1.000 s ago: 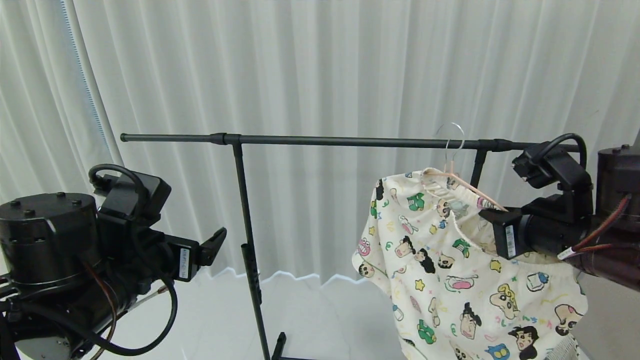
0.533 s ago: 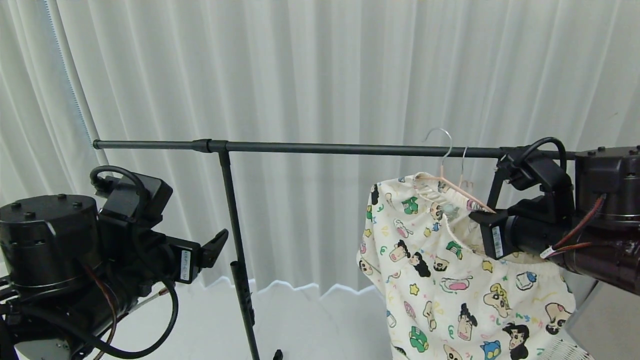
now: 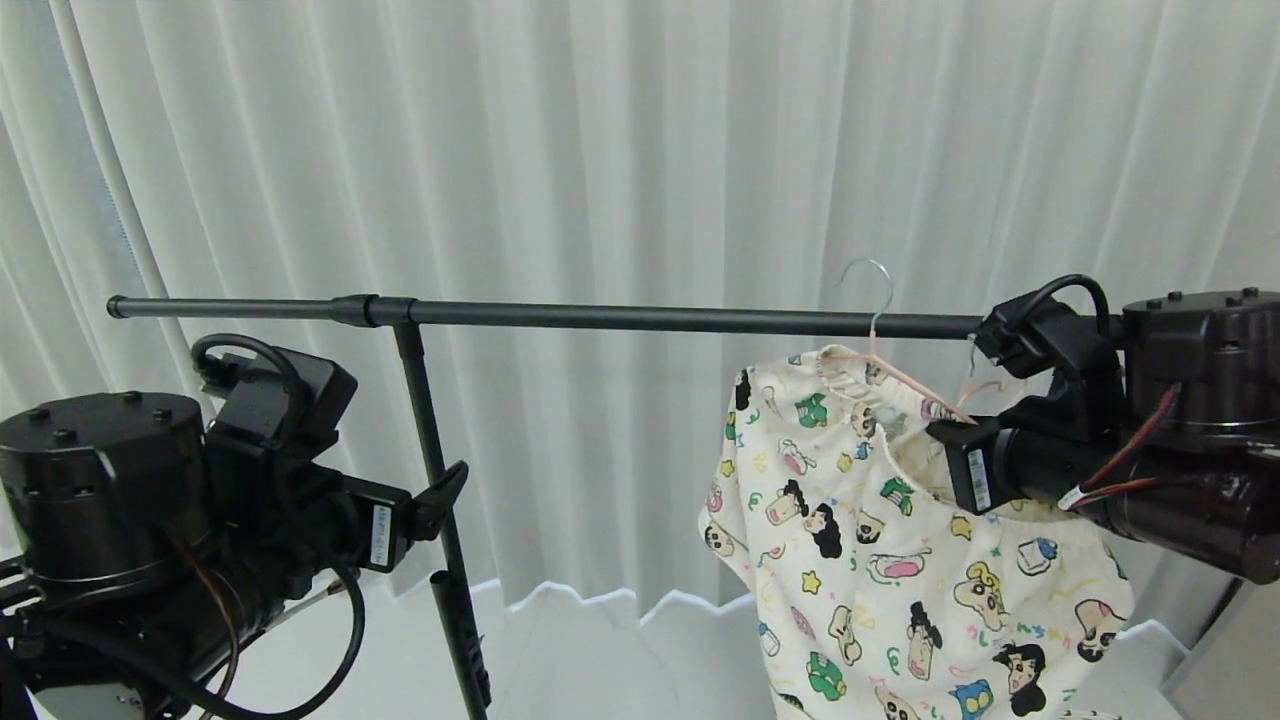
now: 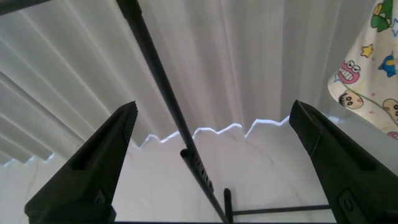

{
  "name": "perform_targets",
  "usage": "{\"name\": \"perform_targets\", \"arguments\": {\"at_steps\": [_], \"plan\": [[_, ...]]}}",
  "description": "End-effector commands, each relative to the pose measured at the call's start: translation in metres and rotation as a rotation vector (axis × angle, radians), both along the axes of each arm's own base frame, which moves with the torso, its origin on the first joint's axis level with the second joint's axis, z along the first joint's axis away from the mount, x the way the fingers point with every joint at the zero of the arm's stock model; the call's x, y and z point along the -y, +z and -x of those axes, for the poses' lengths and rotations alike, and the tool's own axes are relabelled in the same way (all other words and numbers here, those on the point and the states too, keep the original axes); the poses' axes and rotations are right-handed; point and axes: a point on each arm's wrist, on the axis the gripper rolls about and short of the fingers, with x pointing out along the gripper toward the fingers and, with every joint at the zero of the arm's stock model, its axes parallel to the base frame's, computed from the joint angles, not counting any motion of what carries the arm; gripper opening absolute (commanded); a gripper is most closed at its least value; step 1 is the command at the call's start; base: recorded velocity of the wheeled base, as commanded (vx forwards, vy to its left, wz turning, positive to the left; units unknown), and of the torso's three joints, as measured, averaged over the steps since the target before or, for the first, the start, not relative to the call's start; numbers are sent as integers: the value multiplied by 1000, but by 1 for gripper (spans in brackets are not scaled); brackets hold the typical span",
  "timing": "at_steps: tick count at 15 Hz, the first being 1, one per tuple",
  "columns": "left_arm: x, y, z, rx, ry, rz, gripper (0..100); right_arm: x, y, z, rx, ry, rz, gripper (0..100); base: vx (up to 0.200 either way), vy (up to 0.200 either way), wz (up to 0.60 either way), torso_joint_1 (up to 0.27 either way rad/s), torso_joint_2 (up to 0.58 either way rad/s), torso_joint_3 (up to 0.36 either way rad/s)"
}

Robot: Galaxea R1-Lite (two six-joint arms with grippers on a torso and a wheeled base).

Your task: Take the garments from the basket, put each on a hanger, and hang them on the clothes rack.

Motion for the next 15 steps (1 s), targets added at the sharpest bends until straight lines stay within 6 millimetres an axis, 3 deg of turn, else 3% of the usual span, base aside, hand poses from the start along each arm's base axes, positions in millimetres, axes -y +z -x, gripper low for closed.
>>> {"name": "perform_targets", "arguments": {"at_steps": [1, 8, 15], "plan": [[0, 2, 1, 14, -2, 6, 100, -4, -3, -7, -11, -2, 8, 0, 0, 0, 0, 0, 0, 0], [-3, 3, 7, 25, -2, 11, 100, -27, -20, -51, -52, -18, 32, 0, 0, 0, 0, 0, 0, 0], [2, -3, 14, 5, -40, 4, 100, -34, -36, -59, -92, -14, 61, 0, 0, 0, 0, 0, 0, 0]]}}
